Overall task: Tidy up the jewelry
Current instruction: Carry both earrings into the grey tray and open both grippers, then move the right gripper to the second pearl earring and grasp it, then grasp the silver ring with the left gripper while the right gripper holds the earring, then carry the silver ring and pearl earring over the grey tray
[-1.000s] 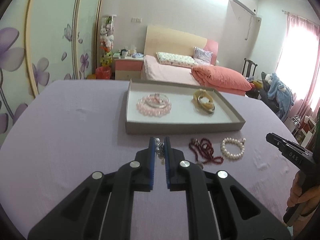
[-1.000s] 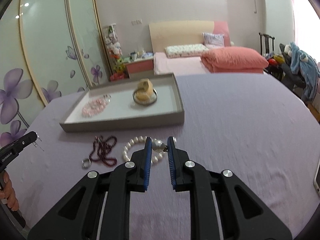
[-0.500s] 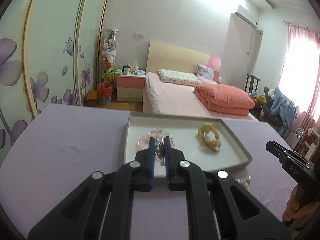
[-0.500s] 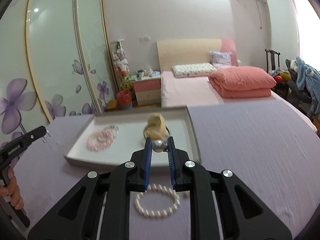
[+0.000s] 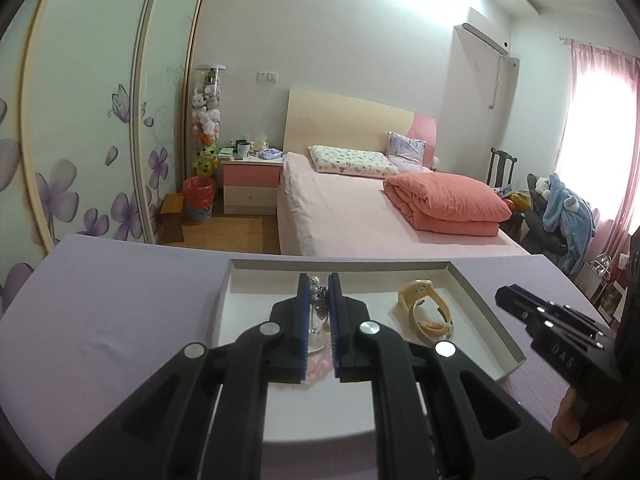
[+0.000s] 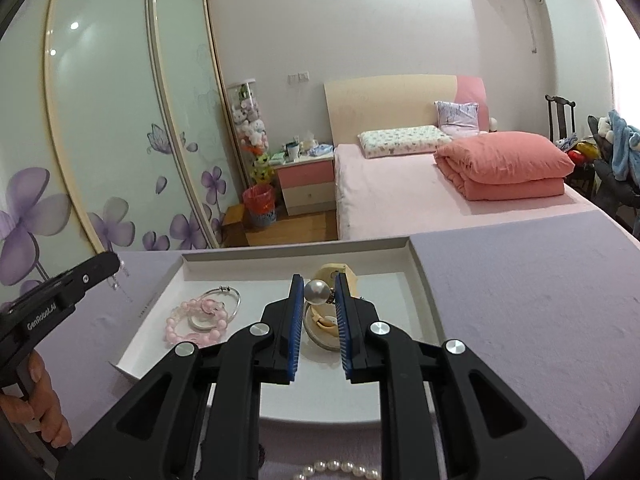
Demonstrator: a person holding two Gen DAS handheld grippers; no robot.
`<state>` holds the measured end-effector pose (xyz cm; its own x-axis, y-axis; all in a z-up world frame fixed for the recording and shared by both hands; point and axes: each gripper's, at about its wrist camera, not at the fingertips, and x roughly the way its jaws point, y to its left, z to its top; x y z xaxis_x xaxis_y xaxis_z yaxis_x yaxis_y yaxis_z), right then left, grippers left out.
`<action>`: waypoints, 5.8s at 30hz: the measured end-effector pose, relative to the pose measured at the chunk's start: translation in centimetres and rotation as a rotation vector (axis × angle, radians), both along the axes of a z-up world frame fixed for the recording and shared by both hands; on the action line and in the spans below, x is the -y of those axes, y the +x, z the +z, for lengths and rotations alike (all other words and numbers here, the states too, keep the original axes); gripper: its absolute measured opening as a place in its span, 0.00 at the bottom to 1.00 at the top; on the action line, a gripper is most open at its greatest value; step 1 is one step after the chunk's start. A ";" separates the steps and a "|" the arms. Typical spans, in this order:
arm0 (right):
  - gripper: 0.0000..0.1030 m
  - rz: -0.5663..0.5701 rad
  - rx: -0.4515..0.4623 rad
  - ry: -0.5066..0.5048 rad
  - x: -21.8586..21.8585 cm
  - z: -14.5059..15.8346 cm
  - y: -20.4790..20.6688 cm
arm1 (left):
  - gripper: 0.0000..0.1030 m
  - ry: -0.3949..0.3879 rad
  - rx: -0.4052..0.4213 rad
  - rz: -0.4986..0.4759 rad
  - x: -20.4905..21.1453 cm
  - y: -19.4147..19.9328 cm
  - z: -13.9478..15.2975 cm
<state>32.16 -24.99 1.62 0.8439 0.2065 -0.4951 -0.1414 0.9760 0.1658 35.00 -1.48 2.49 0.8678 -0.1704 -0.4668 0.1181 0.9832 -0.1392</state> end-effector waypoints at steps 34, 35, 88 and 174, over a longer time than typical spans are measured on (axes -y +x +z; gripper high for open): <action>0.32 -0.003 -0.112 0.021 -0.3 -3.4 2.7 | 0.17 -0.006 -0.089 -0.004 1.0 4.3 -5.0; 0.32 -0.004 -0.112 0.019 -0.3 -3.4 2.7 | 0.18 -0.007 -0.089 -0.001 0.9 4.3 -5.0; 0.32 -0.003 -0.208 -0.024 2.6 -4.7 -11.2 | 0.29 -0.007 -0.158 0.010 -2.6 -12.8 -5.5; 0.14 -0.131 -0.360 -0.063 7.2 -6.7 -9.6 | 0.21 0.115 -0.381 -0.118 5.1 -10.3 -9.5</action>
